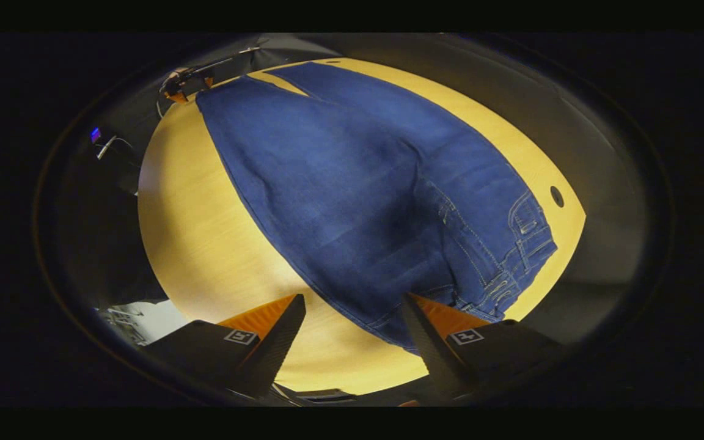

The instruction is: Grasp the waist and the cuffs of the jeans and fold them to make the two legs overlap; first hold the waist and fold one-third of the jeans toward the cuffs, then hold the cuffs and fold the remaining one-third in the same direction to finish folding.

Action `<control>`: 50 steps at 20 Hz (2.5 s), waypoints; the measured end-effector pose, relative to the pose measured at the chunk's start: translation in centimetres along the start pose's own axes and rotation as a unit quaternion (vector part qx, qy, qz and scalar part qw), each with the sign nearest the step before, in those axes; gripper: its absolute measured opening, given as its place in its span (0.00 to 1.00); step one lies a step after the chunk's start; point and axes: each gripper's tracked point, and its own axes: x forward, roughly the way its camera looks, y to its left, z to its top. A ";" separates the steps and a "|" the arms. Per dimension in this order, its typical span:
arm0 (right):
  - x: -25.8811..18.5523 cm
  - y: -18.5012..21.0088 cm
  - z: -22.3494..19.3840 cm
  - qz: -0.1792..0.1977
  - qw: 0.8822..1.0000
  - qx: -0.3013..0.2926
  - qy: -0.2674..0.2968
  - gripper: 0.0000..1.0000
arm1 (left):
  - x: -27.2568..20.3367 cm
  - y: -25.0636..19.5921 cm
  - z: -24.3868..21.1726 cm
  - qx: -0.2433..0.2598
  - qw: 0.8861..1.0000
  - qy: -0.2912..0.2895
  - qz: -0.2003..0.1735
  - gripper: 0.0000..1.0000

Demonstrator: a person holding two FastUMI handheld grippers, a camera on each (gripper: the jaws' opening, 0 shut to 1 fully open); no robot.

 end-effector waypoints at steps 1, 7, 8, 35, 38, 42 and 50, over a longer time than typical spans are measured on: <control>0.5 -0.4 -0.5 -0.004 1.000 0.004 0.009 0.98 | 0.8 -0.1 0.3 -0.004 1.000 0.006 -0.006 0.98; 1.2 -0.7 -0.5 0.004 0.997 0.065 0.034 0.89 | 1.1 1.3 0.5 -0.017 1.000 0.016 0.005 0.93; 1.5 -0.7 -0.4 0.001 0.997 0.069 0.030 0.95 | 1.1 1.3 0.3 -0.011 1.000 0.013 0.012 0.92; -11.3 -13.0 11.5 -0.195 0.927 0.224 -0.228 0.05 | -12.4 16.7 10.8 -0.287 0.927 -0.201 0.133 0.06; -11.3 -16.1 13.7 -0.212 0.918 0.234 -0.240 0.05 | -12.1 20.1 13.2 -0.312 0.917 -0.213 0.128 0.06; -9.2 -20.3 15.9 -0.235 0.914 0.236 -0.232 0.00 | -12.0 24.5 17.3 -0.399 0.873 -0.254 0.122 0.08; -1.2 -25.2 17.9 -0.235 0.890 0.333 -0.206 0.05 | -8.6 27.9 21.5 -0.458 0.828 -0.294 0.132 0.12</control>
